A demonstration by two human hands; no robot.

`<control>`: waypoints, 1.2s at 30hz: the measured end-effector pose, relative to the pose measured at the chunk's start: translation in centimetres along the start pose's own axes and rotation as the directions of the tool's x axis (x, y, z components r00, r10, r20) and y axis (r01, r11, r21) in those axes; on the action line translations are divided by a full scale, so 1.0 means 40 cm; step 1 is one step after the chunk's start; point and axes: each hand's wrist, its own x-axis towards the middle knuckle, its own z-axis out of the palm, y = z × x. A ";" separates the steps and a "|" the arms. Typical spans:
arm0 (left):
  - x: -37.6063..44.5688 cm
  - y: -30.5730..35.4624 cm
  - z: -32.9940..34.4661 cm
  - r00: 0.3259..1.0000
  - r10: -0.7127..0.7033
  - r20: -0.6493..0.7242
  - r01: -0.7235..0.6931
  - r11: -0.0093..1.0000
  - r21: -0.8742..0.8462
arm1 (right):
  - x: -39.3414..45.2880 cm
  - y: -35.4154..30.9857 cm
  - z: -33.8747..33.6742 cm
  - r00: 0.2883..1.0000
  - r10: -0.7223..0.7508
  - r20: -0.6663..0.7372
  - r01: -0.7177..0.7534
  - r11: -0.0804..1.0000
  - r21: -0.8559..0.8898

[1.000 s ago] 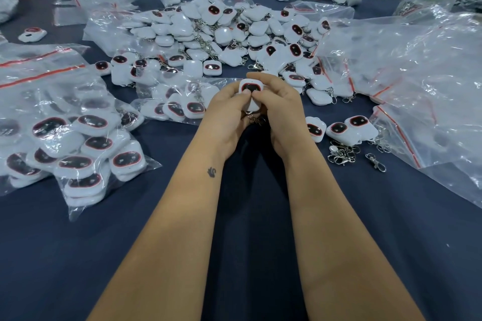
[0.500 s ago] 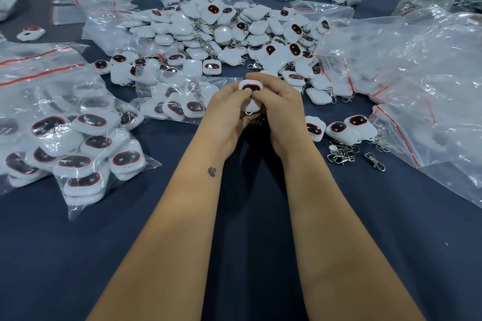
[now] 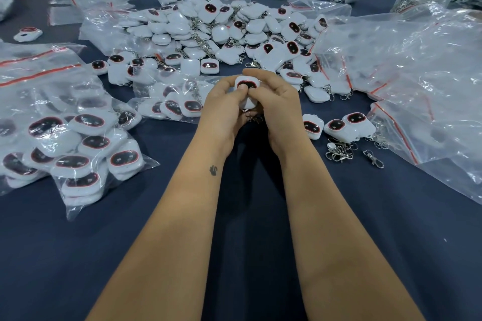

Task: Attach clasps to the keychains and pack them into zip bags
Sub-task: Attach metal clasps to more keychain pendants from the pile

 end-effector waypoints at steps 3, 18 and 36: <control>-0.011 -0.014 0.017 0.990 0.142 -0.012 -0.133 0.950 0.282 | 0.004 -0.005 0.000 0.992 0.043 -0.119 -0.026 0.989 0.143; -0.022 -0.028 -0.001 0.896 0.435 0.093 -0.126 0.046 0.991 | 0.006 -0.017 0.003 0.976 0.073 -0.204 0.014 0.918 0.397; -0.017 -0.032 0.008 0.764 0.579 -0.285 -0.379 0.760 0.528 | 0.008 0.014 0.038 0.987 0.057 -0.148 -0.069 0.994 -0.079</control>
